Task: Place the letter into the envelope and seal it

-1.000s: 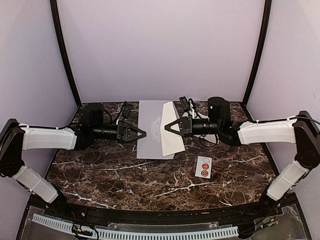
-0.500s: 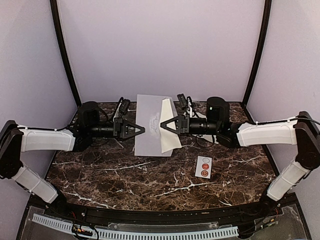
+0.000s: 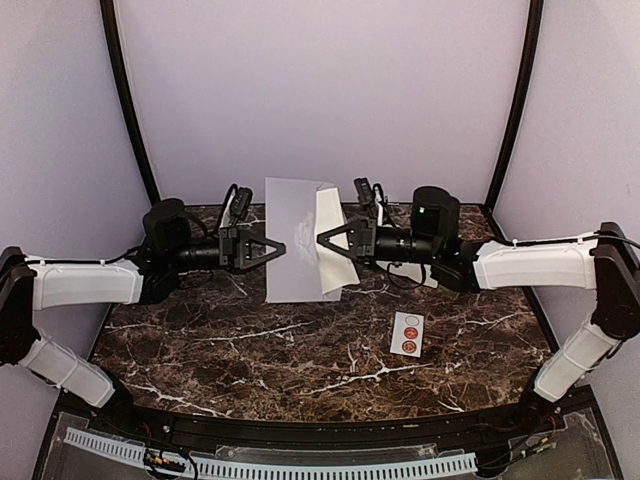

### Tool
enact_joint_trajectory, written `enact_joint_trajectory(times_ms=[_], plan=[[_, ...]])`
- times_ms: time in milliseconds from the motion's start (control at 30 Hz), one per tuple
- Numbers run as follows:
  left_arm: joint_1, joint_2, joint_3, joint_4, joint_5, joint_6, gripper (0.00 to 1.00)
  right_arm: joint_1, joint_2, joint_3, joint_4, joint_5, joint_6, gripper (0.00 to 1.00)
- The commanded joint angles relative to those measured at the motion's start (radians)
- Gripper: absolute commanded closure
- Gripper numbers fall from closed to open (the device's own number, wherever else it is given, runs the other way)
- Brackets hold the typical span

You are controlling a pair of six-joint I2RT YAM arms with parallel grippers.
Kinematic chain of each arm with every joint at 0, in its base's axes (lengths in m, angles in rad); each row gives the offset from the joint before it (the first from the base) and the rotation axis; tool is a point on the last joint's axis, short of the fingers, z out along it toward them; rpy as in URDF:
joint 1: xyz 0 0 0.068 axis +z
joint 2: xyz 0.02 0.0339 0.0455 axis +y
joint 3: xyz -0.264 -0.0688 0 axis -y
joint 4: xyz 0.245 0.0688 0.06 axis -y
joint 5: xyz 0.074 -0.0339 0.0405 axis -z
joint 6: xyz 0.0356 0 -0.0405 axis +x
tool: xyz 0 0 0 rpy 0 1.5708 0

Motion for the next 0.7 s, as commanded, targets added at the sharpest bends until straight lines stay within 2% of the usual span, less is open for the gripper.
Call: enact_joint_trajectory(times_ms=[0,233,367,433,533,667], plan=[[-0.004,-0.065,0.029,-0.045,-0.017,0.067,1.00,-0.002,-0.055,0.051,-0.185,0.049,-0.085,0.99],[-0.004,-0.078,0.031,-0.021,-0.006,0.049,1.00,-0.016,-0.098,0.051,-0.296,0.021,-0.115,0.83],[-0.004,-0.082,0.032,-0.016,-0.007,0.045,1.00,-0.018,-0.115,0.041,-0.315,0.007,-0.116,0.78],[-0.004,-0.080,0.031,-0.013,-0.006,0.041,1.00,-0.019,-0.123,0.033,-0.314,0.003,-0.113,0.81],[-0.004,-0.078,0.028,-0.006,-0.006,0.036,1.00,-0.019,-0.131,0.023,-0.294,-0.005,-0.100,0.99],[-0.004,-0.074,0.027,0.029,0.006,0.018,1.00,-0.019,-0.133,-0.008,-0.201,-0.012,-0.062,1.00]])
